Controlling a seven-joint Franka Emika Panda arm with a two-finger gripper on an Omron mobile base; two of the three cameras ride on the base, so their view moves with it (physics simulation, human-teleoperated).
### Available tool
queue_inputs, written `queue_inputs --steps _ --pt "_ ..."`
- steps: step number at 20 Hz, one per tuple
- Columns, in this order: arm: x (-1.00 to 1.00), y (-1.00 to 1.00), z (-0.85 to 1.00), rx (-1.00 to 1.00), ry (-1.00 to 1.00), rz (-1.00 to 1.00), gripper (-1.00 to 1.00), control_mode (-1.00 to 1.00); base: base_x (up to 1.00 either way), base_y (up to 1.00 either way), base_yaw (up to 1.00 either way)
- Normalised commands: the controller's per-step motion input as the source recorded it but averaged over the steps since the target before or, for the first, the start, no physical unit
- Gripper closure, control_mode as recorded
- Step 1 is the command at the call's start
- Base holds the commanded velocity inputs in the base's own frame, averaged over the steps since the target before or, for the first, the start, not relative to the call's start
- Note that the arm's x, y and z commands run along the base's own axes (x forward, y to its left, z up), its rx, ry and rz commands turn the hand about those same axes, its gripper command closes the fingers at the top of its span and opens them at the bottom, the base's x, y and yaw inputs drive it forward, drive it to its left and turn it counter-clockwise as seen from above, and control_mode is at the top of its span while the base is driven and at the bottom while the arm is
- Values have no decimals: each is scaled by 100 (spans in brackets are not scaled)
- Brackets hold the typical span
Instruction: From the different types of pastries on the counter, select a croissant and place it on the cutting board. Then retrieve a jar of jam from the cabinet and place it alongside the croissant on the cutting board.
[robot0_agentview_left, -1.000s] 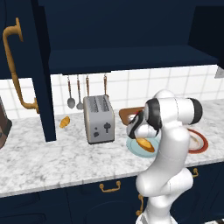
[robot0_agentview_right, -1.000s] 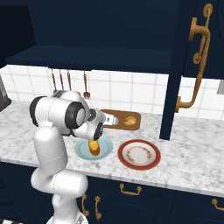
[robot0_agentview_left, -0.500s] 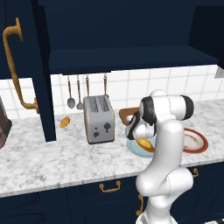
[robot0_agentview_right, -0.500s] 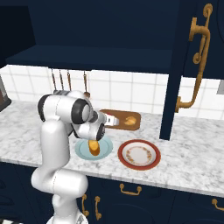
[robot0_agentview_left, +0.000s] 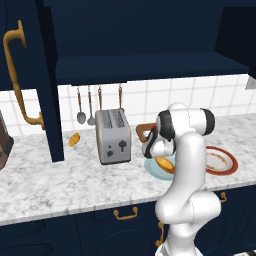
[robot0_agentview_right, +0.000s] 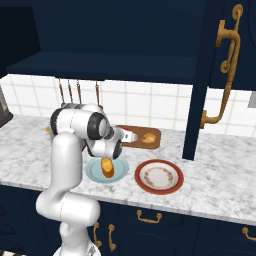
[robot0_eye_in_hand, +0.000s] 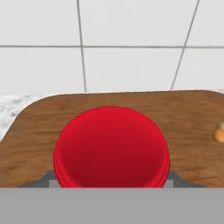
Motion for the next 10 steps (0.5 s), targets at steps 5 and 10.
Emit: queue_inputs --steps 5,10 --pt "13 0 -21 0 -1 1 -100 -100 0 0 0" --pt "-29 0 31 0 -2 -2 -100 -100 0 0 0"
